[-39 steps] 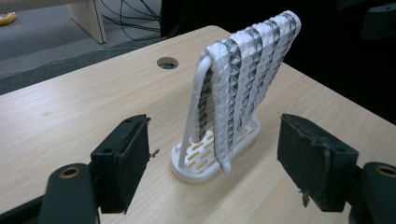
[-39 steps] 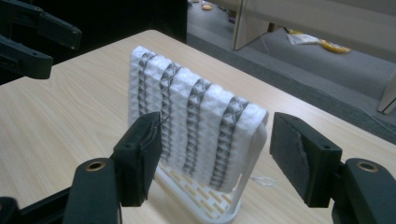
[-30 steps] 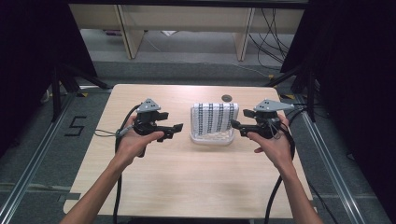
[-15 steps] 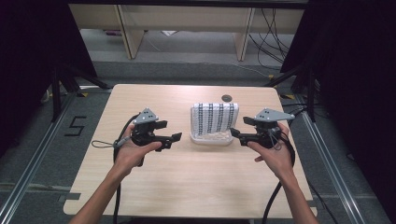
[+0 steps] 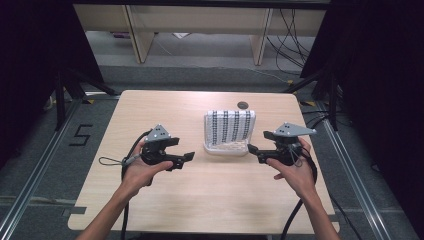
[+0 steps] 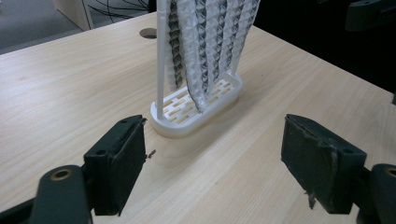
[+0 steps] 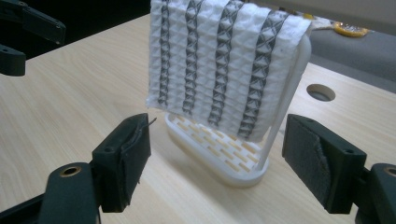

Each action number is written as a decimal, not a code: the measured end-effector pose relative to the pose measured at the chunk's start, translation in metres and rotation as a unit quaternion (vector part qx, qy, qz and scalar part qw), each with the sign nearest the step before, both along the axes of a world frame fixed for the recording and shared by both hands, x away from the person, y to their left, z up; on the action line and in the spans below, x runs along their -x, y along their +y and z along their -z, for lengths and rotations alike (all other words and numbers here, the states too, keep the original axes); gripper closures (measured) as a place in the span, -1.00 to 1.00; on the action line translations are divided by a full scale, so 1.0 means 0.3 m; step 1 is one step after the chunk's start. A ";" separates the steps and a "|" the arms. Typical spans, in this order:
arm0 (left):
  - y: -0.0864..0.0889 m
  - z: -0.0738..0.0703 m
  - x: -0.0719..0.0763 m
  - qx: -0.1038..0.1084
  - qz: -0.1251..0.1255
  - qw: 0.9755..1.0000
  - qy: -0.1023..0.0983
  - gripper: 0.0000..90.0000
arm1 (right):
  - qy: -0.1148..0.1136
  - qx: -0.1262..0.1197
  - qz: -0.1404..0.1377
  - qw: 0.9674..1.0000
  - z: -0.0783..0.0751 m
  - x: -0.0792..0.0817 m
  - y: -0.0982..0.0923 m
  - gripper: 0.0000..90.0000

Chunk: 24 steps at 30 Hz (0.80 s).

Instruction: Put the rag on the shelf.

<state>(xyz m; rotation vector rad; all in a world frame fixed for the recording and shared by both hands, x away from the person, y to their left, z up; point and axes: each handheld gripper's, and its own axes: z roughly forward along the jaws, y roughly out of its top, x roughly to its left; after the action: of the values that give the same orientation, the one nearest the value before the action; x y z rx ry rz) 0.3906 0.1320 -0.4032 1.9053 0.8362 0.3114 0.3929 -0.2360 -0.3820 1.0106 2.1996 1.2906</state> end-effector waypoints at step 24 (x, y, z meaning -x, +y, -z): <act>0.010 0.057 0.069 -0.025 0.008 1.000 -0.009 -0.53 | 0.010 0.001 -0.013 1.000 0.064 0.057 0.020 -0.44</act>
<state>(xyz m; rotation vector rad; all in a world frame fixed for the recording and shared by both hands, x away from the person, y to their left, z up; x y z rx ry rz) 0.3698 0.1348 -0.4204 1.9531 0.8069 0.3420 0.3758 -0.2301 -0.4012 1.0010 2.2349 1.2951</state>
